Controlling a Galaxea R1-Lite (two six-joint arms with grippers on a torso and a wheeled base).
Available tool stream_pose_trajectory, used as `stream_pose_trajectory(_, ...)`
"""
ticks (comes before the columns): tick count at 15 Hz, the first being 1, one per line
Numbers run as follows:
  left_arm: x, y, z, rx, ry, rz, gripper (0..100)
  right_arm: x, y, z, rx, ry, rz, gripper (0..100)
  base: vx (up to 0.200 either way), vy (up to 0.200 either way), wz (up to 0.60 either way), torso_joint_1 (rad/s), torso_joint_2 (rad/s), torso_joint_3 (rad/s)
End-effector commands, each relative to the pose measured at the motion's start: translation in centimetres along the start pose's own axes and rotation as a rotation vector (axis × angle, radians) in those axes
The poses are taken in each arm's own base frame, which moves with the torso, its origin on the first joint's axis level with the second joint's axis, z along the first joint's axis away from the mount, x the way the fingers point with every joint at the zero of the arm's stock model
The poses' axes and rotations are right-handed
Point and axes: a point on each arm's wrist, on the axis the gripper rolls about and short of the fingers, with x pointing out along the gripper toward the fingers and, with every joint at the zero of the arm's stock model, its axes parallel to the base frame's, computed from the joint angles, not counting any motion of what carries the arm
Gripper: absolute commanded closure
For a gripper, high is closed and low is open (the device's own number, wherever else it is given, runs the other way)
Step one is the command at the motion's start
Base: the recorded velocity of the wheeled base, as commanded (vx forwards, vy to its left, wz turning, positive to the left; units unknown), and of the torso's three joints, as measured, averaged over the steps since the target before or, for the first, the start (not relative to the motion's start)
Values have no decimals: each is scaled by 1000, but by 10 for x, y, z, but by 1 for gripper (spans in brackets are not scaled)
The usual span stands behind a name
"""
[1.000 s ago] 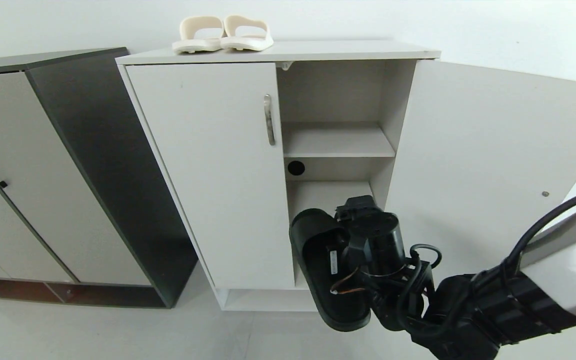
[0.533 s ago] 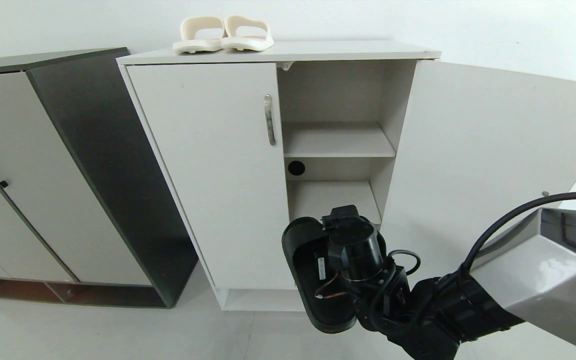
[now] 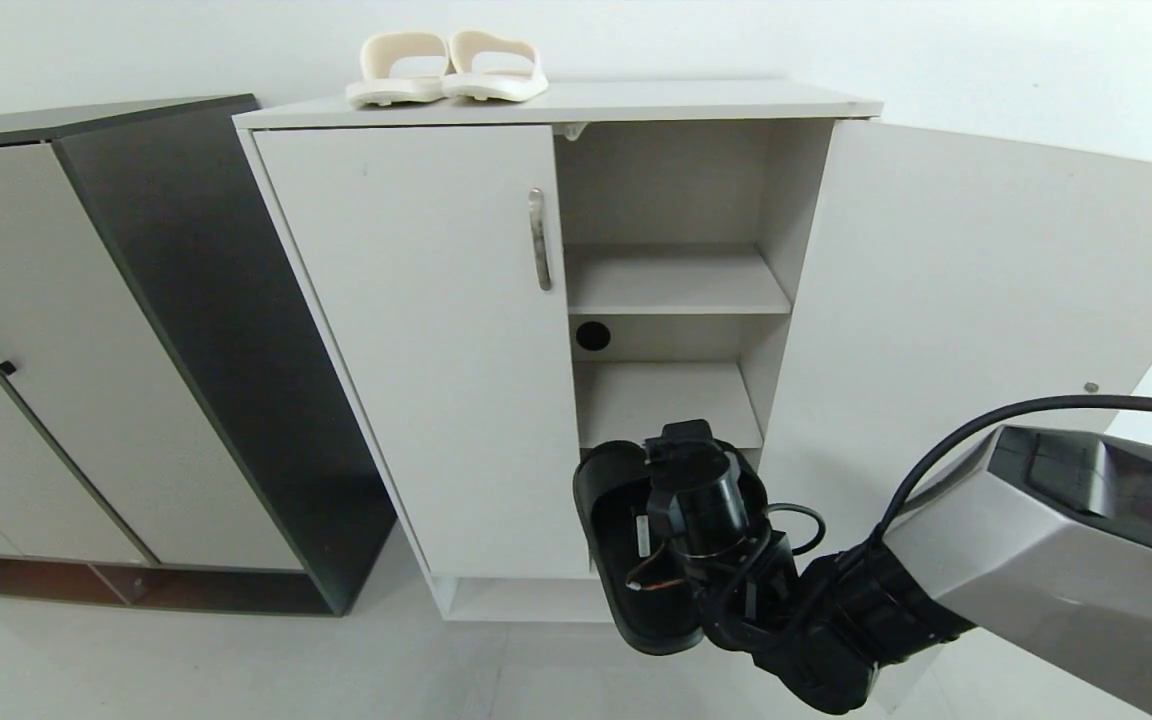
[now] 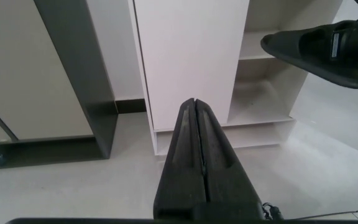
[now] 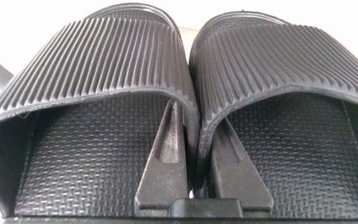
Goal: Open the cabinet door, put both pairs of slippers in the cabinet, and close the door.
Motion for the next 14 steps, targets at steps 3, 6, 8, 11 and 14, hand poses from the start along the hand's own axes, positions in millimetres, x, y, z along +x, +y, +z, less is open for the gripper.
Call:
stream_pose_trajectory(3, 0, 0, 0, 0, 2, 1, 100, 14, -5, -3, 6, 1, -26, 100, 0, 0, 0, 1, 1, -46)
stream_pose_trajectory(6, 0, 0, 0, 0, 2, -1, 100, 22, -3, -6, 23, -21, -28, 100, 0, 0, 0, -1, 2, -175)
stream_pose_trajectory(8, 0, 0, 0, 0, 2, -1, 100, 26, -4, -3, 37, -38, -32, 100, 0, 0, 0, 2, 0, -190)
stream_pose_trajectory(11, 0, 0, 0, 0, 2, -1, 100, 26, -5, 3, 62, -88, -36, 100, 0, 0, 0, 4, 2, -194)
stream_pose_trajectory(14, 0, 0, 0, 0, 2, -1, 100, 23, -6, 16, 52, -166, -81, 100, 0, 0, 0, 1, 1, -193)
